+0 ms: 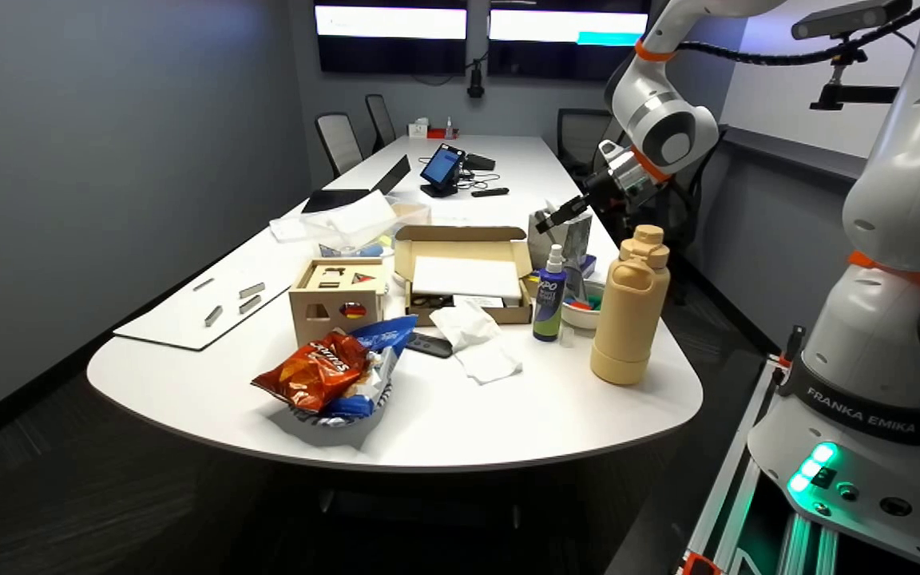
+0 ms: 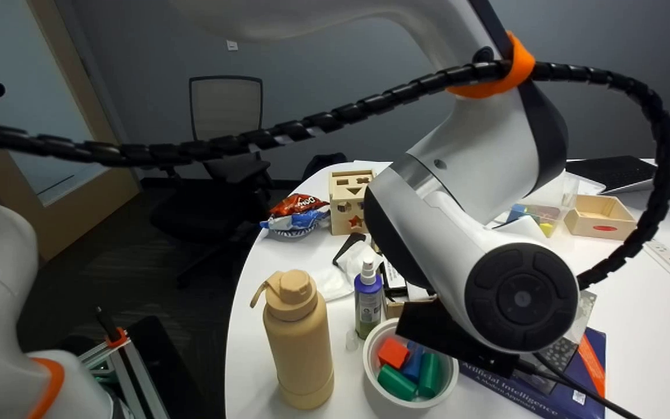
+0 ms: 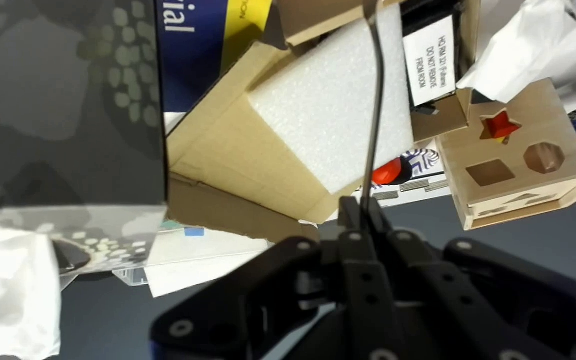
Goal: Use the cake spatula to stir the contents in the white bowl.
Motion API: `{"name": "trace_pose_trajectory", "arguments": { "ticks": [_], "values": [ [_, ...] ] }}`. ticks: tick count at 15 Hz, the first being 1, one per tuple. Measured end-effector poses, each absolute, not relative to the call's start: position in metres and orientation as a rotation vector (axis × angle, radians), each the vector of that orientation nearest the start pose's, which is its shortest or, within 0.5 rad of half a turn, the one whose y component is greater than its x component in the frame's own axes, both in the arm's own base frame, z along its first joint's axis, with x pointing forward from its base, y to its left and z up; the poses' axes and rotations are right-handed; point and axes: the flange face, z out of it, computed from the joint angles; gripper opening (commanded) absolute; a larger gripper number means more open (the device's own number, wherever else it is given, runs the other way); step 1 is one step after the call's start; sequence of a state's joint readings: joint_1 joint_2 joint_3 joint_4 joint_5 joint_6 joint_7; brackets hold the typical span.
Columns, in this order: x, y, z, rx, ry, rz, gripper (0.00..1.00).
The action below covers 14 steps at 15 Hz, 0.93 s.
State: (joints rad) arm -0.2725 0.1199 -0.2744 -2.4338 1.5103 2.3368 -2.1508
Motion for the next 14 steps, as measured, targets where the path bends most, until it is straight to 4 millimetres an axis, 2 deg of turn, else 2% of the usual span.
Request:
{"name": "trace_pose_trajectory", "arguments": {
  "ticks": [8,14],
  "values": [
    [0.426,-0.211,0.235,-2.539,-0.585,-1.122,0.01],
    [0.425,-0.210,0.232,-2.536,-0.599,-1.106,0.01]
  ]
}}
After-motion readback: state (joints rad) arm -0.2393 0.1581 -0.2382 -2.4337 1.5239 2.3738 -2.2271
